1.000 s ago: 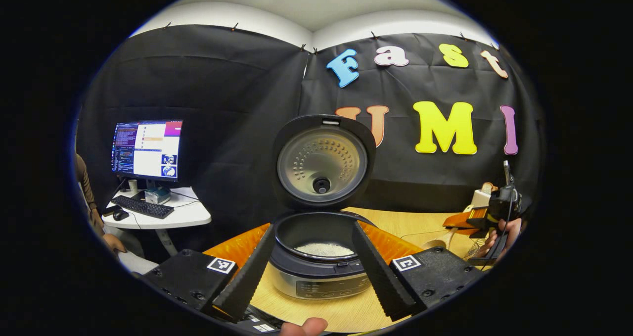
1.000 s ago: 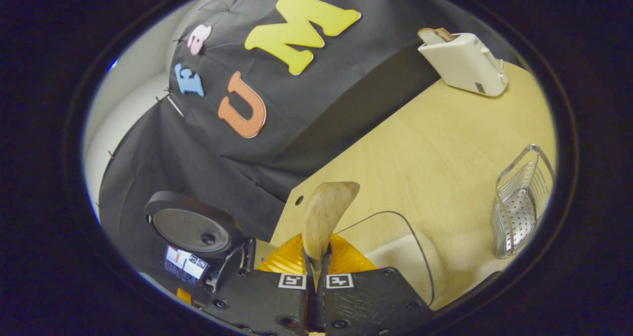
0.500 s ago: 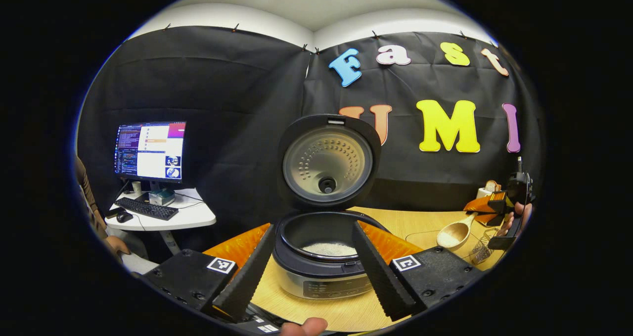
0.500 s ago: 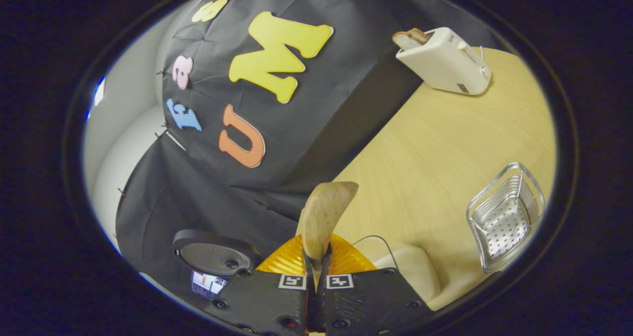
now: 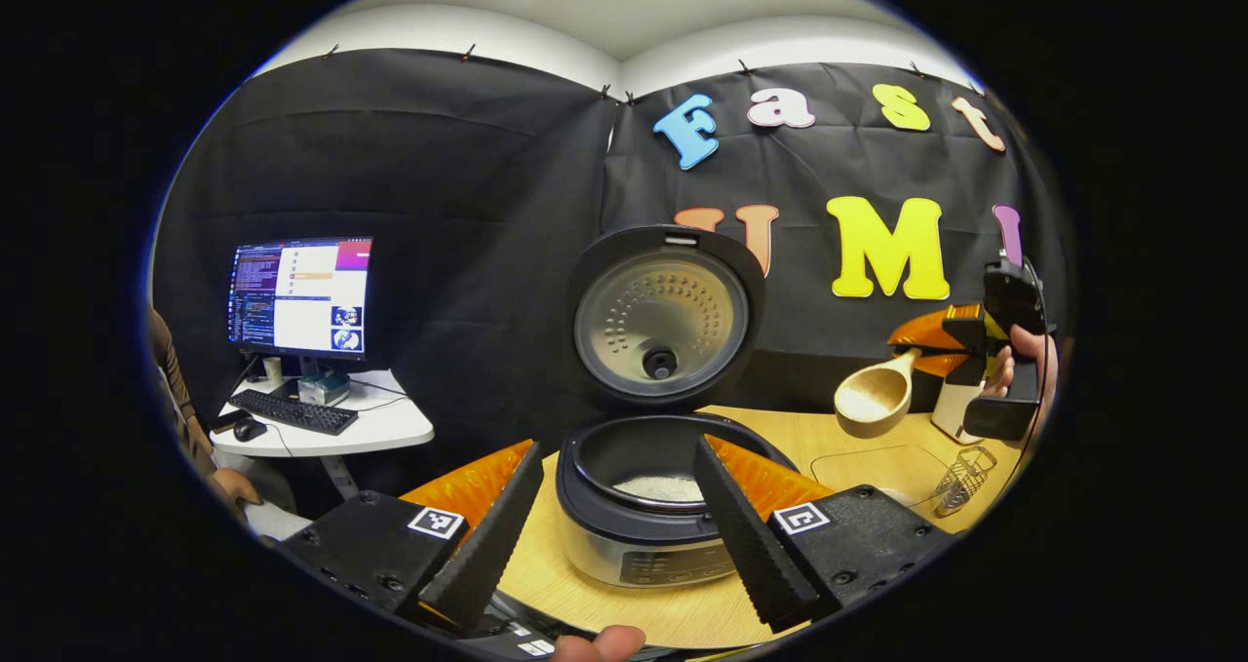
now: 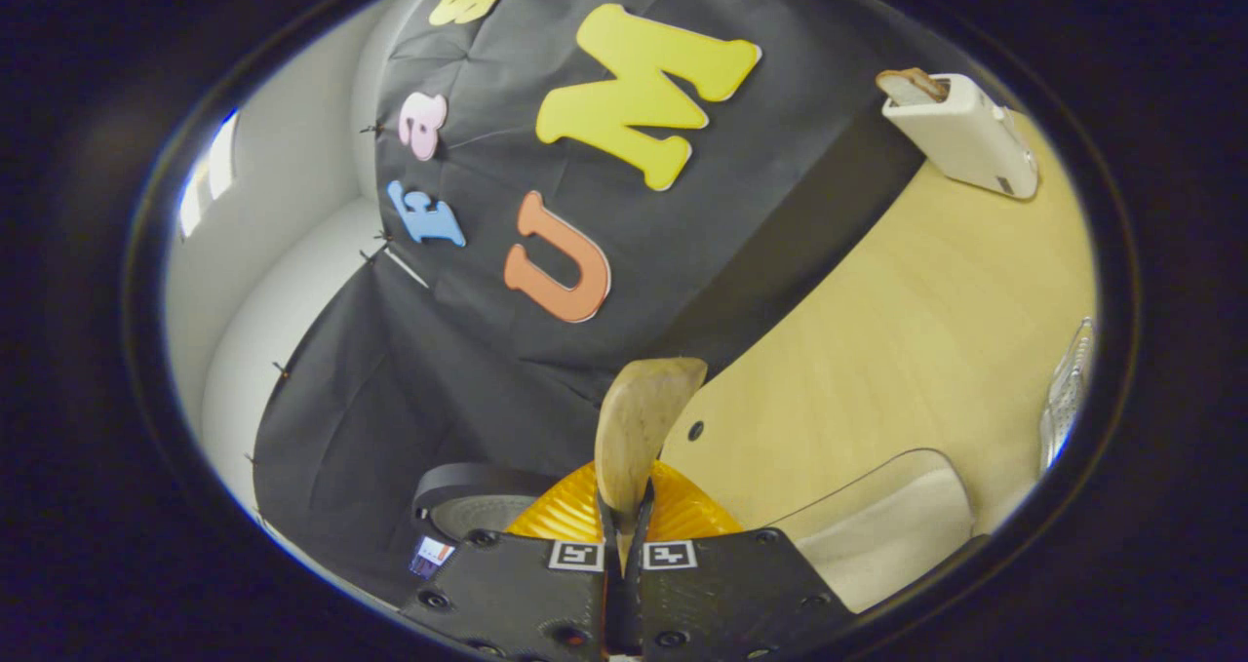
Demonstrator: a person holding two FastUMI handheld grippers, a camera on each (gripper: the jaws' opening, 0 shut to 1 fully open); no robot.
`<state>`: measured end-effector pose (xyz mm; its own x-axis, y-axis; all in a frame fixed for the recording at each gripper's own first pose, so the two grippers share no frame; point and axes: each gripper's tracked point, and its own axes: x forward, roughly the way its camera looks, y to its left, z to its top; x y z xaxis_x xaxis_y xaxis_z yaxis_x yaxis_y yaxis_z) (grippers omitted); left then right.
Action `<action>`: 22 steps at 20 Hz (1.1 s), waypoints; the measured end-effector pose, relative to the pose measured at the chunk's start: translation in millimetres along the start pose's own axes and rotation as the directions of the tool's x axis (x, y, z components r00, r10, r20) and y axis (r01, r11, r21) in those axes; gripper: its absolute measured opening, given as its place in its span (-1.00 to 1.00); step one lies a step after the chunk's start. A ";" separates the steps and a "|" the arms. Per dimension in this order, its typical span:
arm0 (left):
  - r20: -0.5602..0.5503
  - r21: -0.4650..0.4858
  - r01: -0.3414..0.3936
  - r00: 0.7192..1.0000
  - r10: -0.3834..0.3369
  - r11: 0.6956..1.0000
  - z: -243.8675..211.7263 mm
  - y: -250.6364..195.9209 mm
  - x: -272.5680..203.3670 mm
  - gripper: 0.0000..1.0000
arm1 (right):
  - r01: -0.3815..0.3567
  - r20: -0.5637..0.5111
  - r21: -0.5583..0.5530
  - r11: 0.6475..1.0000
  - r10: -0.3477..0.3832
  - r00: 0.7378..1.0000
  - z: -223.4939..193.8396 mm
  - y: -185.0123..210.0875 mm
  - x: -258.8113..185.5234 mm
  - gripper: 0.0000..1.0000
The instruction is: Close the left gripper, press the button to open the rice cooker; take a wooden spoon from the chopstick holder with the right hand, scoop a spoonful of rice and pour it into the rice cooker, then put the wooden spoon back into the chopstick holder.
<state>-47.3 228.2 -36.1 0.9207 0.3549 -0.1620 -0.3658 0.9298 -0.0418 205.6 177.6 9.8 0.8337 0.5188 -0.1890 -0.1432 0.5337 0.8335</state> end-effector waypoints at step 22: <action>-0.011 0.071 -0.063 0.998 0.064 0.996 -6.7 52.2 2.8 0.98 | -0.015 -0.062 -0.564 0.825 -0.025 0.998 -102.5 87.6 86.0 -1.00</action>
<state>-64.7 277.1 -45.3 0.8941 0.4123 -0.1750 -0.4123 0.9103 0.0382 210.2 337.5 13.4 0.8023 0.5459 -0.2413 -0.4313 0.8097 0.3979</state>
